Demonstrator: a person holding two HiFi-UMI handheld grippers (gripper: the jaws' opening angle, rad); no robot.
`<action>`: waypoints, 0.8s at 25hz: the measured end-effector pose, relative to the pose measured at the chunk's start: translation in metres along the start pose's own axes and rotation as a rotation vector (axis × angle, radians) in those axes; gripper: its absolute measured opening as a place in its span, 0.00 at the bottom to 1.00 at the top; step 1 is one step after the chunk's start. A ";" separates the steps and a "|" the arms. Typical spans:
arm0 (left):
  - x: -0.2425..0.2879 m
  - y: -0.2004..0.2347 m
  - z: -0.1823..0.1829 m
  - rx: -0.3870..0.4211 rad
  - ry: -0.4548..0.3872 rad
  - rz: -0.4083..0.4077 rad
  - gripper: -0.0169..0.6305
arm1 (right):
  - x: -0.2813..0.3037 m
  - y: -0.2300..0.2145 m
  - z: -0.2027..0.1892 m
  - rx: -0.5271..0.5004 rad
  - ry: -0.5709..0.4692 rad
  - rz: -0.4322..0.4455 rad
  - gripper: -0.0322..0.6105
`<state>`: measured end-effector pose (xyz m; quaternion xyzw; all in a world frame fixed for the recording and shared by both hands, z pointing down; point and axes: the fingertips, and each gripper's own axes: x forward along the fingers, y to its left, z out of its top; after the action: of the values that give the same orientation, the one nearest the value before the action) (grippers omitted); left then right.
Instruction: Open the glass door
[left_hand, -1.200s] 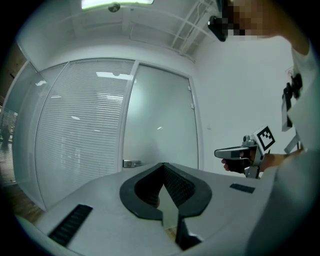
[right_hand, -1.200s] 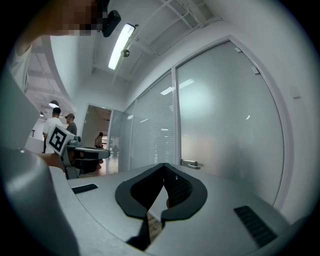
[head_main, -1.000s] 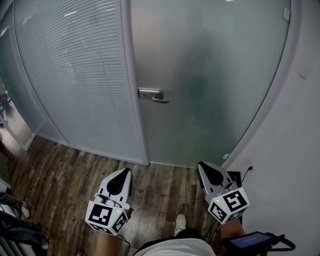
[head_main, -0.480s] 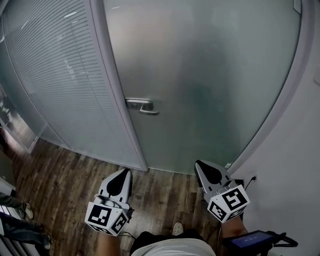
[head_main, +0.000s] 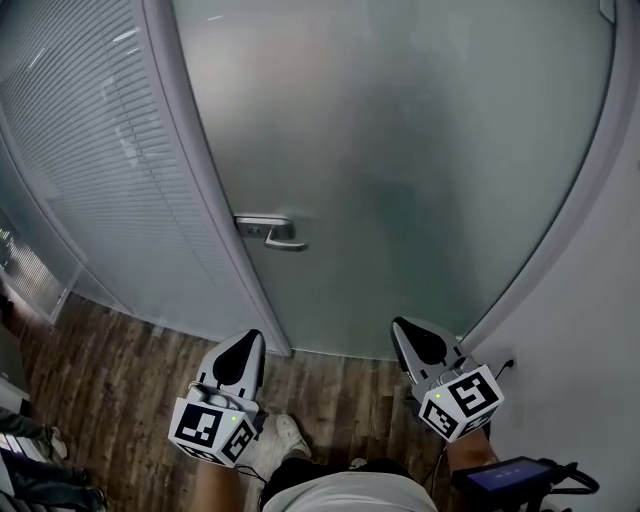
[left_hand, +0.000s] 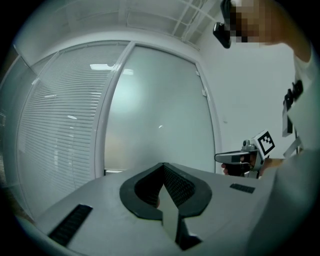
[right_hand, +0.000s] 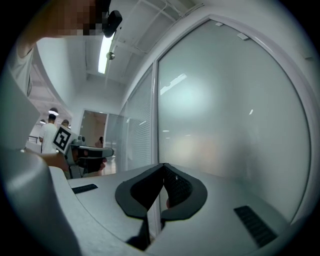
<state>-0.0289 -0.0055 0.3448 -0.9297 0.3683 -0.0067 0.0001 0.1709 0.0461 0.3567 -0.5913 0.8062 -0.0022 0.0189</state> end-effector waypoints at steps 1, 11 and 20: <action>0.007 0.006 -0.001 -0.004 -0.003 -0.006 0.03 | 0.007 -0.002 0.001 -0.005 0.002 -0.003 0.05; 0.080 0.114 0.001 0.047 0.003 -0.041 0.03 | 0.121 -0.007 0.007 -0.040 0.000 -0.060 0.05; 0.124 0.207 -0.020 0.071 0.020 -0.108 0.03 | 0.218 0.009 0.000 -0.086 0.066 -0.121 0.05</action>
<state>-0.0808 -0.2409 0.3654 -0.9475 0.3172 -0.0290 0.0292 0.0968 -0.1591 0.3506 -0.6389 0.7684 0.0119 -0.0333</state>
